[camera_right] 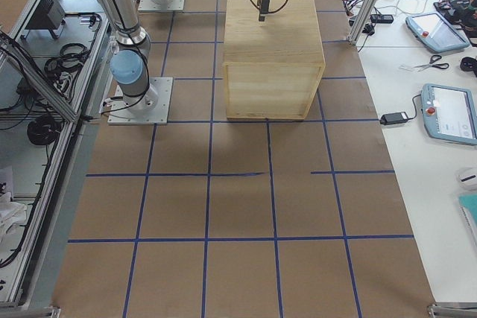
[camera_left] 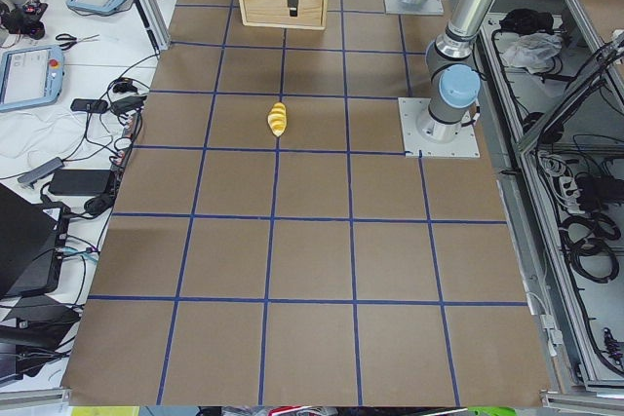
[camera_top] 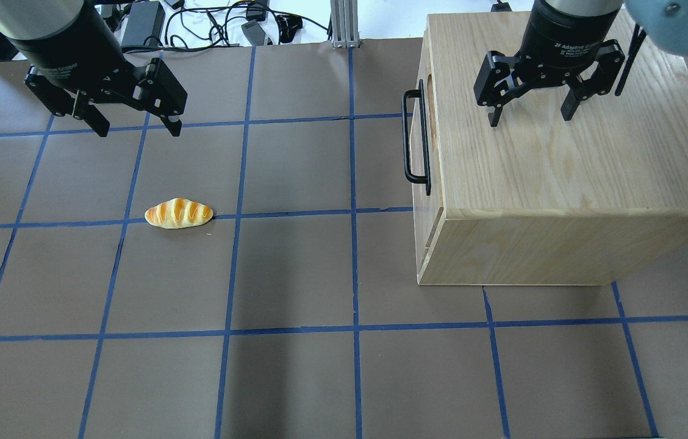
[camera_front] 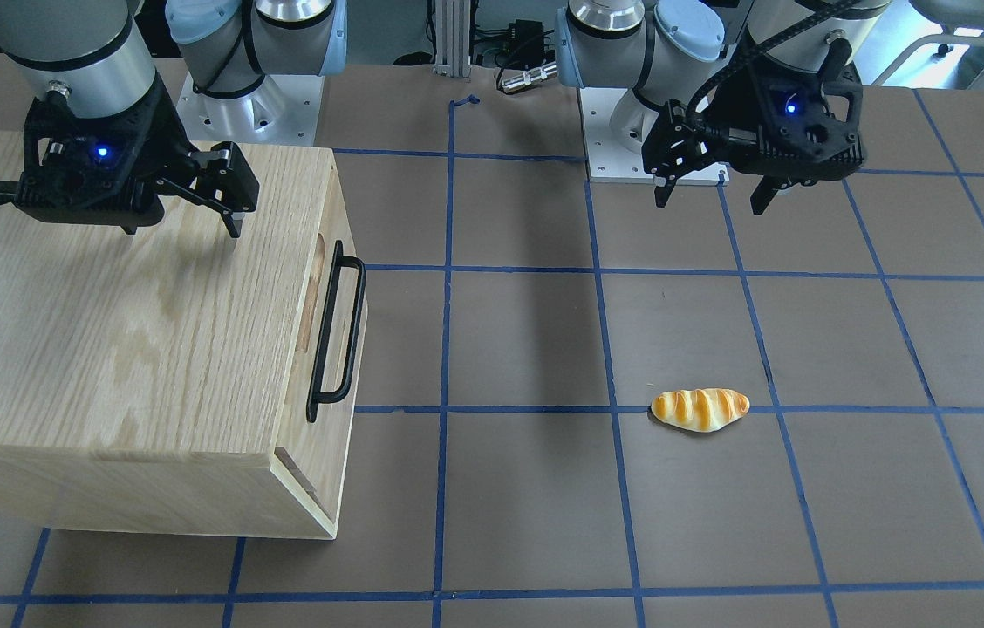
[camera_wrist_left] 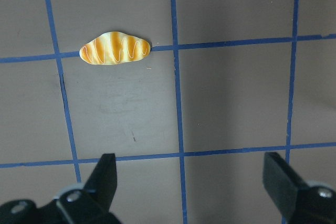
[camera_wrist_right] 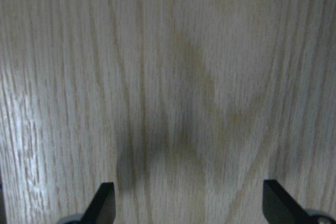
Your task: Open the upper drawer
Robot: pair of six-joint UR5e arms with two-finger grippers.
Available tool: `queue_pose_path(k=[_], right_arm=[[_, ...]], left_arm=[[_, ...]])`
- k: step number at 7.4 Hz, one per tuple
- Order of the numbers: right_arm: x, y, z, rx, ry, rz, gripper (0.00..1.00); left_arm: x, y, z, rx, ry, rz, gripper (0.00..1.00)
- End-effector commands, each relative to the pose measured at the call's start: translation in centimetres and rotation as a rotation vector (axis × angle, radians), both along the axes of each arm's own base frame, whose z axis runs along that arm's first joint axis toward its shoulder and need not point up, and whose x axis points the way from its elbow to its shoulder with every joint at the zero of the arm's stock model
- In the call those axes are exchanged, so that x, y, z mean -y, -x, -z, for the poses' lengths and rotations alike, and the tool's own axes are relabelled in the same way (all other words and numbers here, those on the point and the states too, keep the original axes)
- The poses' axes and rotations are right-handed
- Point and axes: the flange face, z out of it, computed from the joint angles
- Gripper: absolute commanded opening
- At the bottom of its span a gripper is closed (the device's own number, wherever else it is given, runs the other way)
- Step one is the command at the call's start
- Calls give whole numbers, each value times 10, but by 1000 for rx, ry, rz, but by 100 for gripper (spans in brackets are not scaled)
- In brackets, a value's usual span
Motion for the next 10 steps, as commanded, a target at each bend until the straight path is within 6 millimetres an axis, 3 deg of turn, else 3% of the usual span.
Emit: queue_pose_path(k=[1, 10], right_arm=[[0, 1, 1, 0, -2, 2, 100], [0, 1, 0, 0, 0, 0, 100]], left_arm=[[-3, 0, -4, 2, 9, 2, 100], [-7, -4, -7, 6, 15, -9, 100]])
